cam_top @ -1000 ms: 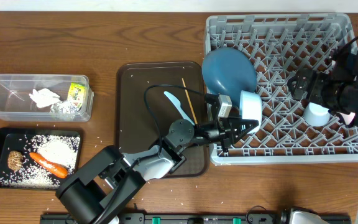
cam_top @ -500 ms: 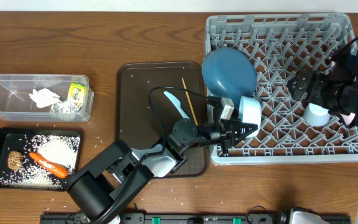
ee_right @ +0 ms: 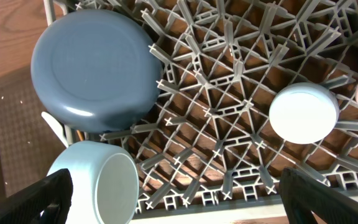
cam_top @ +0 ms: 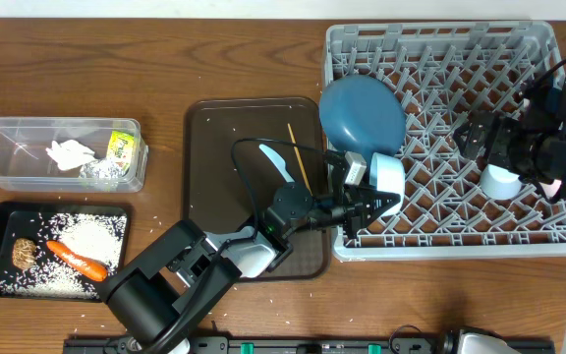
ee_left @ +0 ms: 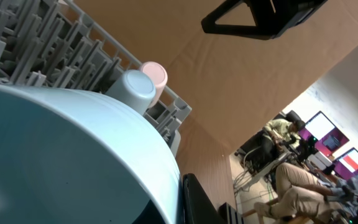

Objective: Sort waste into correct bins and load items into the dishwasher rack
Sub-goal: 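Lower the bowl into the rack below the blue plate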

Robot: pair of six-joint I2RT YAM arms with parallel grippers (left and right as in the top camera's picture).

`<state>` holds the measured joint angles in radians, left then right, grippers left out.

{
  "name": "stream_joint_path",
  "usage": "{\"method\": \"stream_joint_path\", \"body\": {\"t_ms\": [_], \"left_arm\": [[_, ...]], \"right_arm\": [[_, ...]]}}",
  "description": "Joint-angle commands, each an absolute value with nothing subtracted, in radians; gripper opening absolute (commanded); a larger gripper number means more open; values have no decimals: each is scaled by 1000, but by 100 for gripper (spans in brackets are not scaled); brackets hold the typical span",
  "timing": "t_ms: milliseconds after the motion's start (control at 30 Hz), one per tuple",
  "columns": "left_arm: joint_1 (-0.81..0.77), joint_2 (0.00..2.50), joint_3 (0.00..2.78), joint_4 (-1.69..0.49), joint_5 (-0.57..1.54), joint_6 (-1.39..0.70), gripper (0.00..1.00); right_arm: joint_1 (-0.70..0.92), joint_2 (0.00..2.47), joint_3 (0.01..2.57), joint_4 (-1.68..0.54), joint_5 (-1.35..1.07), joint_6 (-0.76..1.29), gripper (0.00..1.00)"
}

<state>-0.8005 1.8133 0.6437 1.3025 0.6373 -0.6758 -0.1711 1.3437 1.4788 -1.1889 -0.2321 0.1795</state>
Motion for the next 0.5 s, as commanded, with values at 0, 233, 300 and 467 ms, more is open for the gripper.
{"method": "stream_joint_path", "body": {"t_ms": [0, 233, 300, 467], "left_arm": [[-795, 1819, 636, 1306, 601, -652, 6], [-795, 1822, 636, 1290, 601, -653, 6], [-795, 1822, 636, 1290, 601, -653, 8], [-790, 1822, 636, 1290, 601, -653, 21]], "right_arm": [[-162, 1347, 1482, -1191, -233, 194, 99], [-162, 1347, 1482, -1194, -233, 194, 99], [-162, 1347, 1482, -1193, -233, 194, 99], [-162, 1347, 1482, -1193, -232, 194, 99]]}}
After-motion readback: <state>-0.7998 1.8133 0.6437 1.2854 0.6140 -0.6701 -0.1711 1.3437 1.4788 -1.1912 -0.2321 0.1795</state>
